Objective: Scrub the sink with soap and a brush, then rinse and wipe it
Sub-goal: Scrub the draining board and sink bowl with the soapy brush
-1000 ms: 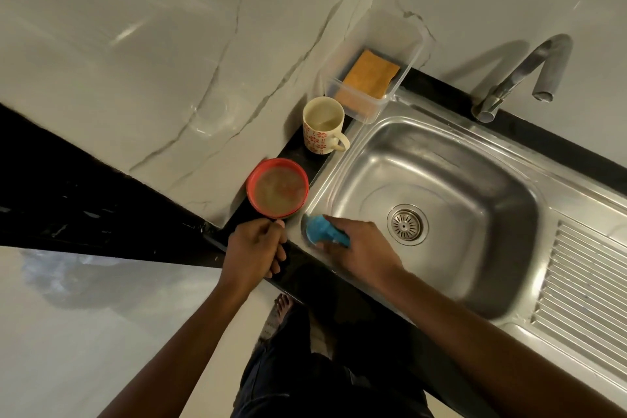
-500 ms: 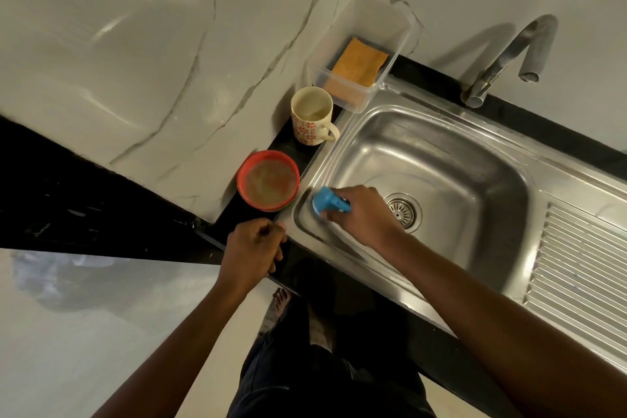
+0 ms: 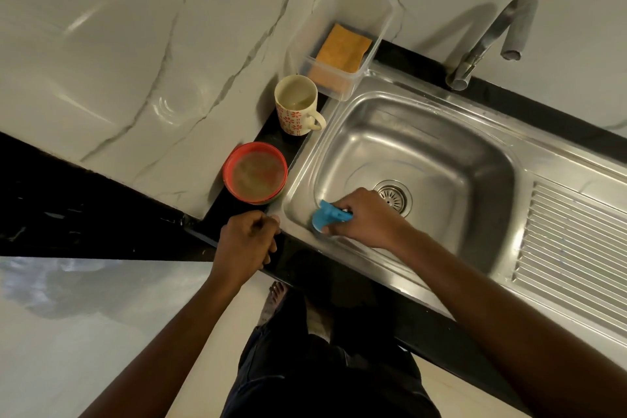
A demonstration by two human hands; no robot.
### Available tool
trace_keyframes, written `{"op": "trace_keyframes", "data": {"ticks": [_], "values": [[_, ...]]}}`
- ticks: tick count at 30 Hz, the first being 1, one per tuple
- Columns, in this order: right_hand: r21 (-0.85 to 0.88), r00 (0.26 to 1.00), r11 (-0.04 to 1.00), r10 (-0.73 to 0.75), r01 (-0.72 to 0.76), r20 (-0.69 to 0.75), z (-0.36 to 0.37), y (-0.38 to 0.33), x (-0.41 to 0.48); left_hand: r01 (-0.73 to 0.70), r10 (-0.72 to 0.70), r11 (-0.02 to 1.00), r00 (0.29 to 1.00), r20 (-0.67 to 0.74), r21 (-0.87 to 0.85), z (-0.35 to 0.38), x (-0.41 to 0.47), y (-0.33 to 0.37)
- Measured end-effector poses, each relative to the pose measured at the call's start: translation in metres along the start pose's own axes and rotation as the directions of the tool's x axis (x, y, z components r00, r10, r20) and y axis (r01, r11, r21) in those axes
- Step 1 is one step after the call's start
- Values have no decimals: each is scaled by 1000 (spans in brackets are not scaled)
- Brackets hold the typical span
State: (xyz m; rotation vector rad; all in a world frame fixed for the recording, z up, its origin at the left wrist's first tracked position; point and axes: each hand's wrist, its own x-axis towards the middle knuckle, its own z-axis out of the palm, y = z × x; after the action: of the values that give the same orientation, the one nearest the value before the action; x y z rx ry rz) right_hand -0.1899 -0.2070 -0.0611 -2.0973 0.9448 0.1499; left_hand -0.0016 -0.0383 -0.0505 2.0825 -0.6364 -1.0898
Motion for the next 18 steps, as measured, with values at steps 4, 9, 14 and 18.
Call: {"op": "trace_keyframes", "data": {"ticks": [4, 9, 14, 18], "values": [[61, 999, 998, -22, 24, -28, 25, -31, 17, -8, 8, 1000, 1000, 19, 22, 3, 2, 2], [-50, 991, 996, 81, -76, 110, -11, 20, -21, -54, 52, 998, 995, 84, 25, 0, 6, 1], [-3, 985, 985, 170, -170, 27, -16, 45, -47, -79, 71, 996, 983, 168, 39, 9, 6, 2], [146, 987, 984, 114, -97, -115, 16, 10, -25, -94, 81, 994, 978, 192, 61, 20, 2, 8]]}}
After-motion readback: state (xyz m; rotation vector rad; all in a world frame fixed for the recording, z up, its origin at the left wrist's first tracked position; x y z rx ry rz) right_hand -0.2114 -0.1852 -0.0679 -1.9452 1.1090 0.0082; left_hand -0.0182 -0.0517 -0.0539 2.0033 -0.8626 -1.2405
